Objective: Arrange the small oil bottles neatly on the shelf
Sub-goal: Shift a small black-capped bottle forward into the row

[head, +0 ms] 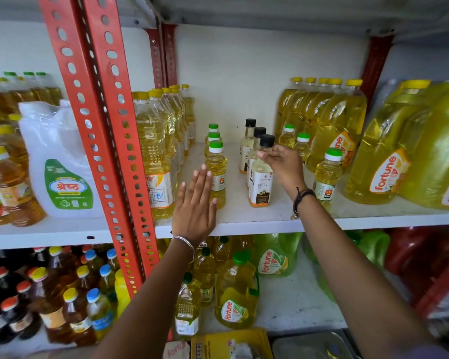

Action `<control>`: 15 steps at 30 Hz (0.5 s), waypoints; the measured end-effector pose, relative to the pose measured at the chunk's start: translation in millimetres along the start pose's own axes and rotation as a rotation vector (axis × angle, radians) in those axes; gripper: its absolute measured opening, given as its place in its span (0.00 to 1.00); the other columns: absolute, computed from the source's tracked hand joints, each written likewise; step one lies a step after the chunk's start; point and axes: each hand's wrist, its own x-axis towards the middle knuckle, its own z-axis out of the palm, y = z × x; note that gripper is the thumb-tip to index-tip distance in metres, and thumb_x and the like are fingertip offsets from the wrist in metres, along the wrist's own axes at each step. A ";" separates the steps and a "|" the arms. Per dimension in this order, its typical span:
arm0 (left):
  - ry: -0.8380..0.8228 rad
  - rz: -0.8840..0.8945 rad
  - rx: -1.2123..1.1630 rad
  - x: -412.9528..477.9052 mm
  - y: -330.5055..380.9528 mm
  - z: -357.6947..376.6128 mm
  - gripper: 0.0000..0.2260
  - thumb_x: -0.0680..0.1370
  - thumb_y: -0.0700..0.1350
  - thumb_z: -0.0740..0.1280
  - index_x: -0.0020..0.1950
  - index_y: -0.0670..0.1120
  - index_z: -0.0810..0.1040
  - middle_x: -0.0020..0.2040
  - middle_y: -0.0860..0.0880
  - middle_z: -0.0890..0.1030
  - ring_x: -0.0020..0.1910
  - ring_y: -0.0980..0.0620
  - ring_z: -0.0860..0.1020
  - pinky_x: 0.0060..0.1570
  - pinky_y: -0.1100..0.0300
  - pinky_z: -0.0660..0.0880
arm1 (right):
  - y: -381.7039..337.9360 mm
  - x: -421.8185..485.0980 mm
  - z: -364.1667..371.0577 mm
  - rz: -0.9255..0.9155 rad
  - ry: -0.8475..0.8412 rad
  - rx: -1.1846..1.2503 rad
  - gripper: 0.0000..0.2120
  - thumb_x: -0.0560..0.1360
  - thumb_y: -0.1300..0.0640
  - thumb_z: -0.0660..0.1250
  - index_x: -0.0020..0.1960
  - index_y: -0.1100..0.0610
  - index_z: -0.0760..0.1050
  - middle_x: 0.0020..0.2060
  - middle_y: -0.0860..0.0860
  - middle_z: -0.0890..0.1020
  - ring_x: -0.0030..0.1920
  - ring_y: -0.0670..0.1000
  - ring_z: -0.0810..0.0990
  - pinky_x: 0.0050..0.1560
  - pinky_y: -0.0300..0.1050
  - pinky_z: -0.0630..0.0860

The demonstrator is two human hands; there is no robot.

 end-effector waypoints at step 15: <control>0.005 -0.002 0.008 -0.1 1.4 -0.8 0.27 0.81 0.50 0.49 0.78 0.43 0.50 0.79 0.47 0.50 0.77 0.51 0.46 0.74 0.54 0.40 | -5.4 -19.9 -22.4 -0.038 -0.012 -0.045 0.13 0.68 0.55 0.74 0.50 0.60 0.81 0.45 0.53 0.84 0.46 0.48 0.82 0.50 0.41 0.78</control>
